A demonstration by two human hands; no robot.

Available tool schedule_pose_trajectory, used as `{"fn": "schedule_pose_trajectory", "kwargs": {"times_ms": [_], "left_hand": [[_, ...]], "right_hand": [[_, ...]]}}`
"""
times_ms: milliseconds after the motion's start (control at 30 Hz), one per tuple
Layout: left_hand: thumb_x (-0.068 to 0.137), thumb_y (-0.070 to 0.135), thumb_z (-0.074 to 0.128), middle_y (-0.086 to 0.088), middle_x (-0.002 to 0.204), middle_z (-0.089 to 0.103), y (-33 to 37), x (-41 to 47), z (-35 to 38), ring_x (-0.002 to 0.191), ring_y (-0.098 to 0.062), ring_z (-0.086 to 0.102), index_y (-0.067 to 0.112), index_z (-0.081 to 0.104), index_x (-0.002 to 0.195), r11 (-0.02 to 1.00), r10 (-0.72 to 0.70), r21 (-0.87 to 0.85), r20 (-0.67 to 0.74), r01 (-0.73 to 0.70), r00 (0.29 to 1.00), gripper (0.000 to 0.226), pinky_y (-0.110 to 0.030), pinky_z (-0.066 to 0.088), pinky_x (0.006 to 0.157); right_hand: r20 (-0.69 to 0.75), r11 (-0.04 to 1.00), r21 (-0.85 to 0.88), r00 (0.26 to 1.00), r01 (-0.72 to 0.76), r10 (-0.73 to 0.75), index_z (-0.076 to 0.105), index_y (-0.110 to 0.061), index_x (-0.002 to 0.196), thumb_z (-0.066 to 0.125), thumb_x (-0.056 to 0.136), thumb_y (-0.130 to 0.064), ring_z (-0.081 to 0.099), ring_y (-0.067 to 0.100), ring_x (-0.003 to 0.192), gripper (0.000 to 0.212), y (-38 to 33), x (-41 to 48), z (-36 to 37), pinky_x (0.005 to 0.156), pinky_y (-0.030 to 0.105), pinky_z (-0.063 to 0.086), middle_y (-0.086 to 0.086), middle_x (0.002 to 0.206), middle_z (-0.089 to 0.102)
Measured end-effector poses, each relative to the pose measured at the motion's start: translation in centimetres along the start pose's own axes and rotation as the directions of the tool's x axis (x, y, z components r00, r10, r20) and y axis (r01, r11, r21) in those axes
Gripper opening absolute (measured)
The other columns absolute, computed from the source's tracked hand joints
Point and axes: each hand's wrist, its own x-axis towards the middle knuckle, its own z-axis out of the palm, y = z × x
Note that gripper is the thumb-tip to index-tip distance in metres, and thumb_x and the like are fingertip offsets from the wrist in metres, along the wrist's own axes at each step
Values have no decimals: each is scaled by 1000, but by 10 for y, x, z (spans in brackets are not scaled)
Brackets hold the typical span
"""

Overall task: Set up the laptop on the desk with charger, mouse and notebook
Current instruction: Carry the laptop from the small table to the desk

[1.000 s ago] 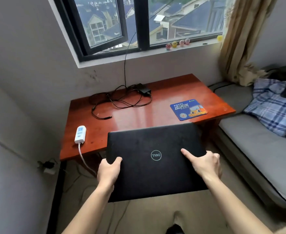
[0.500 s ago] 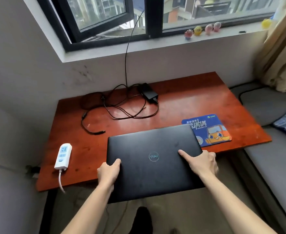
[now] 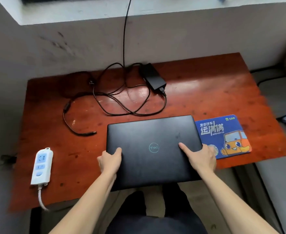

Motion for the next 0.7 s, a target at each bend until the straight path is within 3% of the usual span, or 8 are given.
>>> {"fn": "schedule_pose_trajectory", "kwargs": {"times_ms": [233, 400, 700], "left_hand": [[80, 47, 59, -17, 143, 39, 21, 3, 25, 129, -37, 42, 4, 44, 139, 997, -78, 7, -87, 79, 993, 75, -48, 42, 104], [81, 46, 61, -23, 140, 43, 32, 9, 35, 131, -40, 37, 1, 47, 135, 992, -97, 67, -161, 109, 982, 71, -45, 39, 101], [87, 47, 58, -22, 141, 42, 52, 26, 41, 130, -39, 40, 0, 45, 134, 978, -85, 176, -168, 115, 982, 68, -47, 37, 104]], "right_hand": [[80, 999, -26, 996, 45, -43, 58, -10, 117, 60, 61, -89, 57, 34, 104, 97, -17, 45, 5, 85, 43, 46, 10, 115, 52], [100, 998, -19, 993, 61, -58, 58, -10, 123, 61, 62, -88, 53, 32, 114, 99, -25, 60, 12, 97, 46, 47, 11, 120, 54], [66, 994, -84, 996, 63, -57, 53, -11, 130, 55, 66, -89, 49, 31, 119, 101, -36, 59, 20, 94, 47, 47, 9, 126, 52]]}}
